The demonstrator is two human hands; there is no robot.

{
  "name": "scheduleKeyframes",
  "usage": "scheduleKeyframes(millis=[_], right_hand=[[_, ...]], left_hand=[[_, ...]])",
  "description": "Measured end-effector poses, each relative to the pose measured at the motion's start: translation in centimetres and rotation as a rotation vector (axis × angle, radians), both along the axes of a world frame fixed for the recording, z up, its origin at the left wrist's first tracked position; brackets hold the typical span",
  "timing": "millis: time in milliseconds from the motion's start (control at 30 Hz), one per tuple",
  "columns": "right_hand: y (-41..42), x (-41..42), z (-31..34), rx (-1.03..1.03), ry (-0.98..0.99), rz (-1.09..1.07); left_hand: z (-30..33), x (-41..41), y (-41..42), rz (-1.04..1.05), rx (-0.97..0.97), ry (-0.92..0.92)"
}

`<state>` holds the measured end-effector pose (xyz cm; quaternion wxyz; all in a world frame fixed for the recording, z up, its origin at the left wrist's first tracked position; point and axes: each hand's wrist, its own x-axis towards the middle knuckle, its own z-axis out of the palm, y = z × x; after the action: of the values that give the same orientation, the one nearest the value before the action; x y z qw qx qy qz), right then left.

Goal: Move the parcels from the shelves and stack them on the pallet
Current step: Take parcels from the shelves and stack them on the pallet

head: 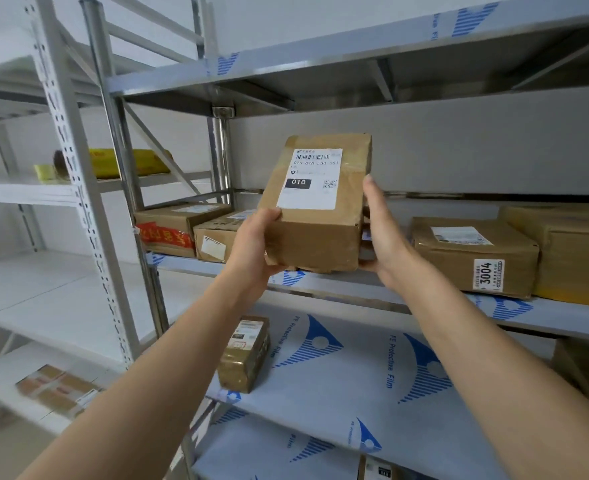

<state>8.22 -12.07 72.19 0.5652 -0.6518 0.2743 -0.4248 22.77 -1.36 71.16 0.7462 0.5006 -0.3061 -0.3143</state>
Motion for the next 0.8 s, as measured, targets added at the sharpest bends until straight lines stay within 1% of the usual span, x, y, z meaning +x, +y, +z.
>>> scheduleKeyframes(millis=[133, 300, 400, 533, 600, 800], right_hand=[[2.3, 3.8, -0.2, -0.014, 0.034, 0.146], [6.5, 9.7, -1.3, 0.034, 0.050, 0.283], [9.7, 13.4, -2.6, 0.099, 0.048, 0.419], [14.9, 18.7, -5.0, 0.175, 0.130, 0.582], [17.6, 21.3, -6.5, 0.185, 0.189, 0.618], [25.8, 28.4, -12.5, 0.190, 0.437, 0.812]], left_hand=[[-0.6, 2.7, 3.3, 0.017, -0.006, -0.051], [-2.2, 8.2, 9.7, 0.055, 0.051, 0.081], [-3.7, 11.0, 14.4, 0.094, 0.106, 0.113], [-6.2, 14.6, 21.1, 0.233, 0.202, 0.156], [-7.6, 16.1, 24.7, 0.309, 0.244, 0.184], [-12.3, 19.4, 34.8, 0.655, 0.313, 0.302]])
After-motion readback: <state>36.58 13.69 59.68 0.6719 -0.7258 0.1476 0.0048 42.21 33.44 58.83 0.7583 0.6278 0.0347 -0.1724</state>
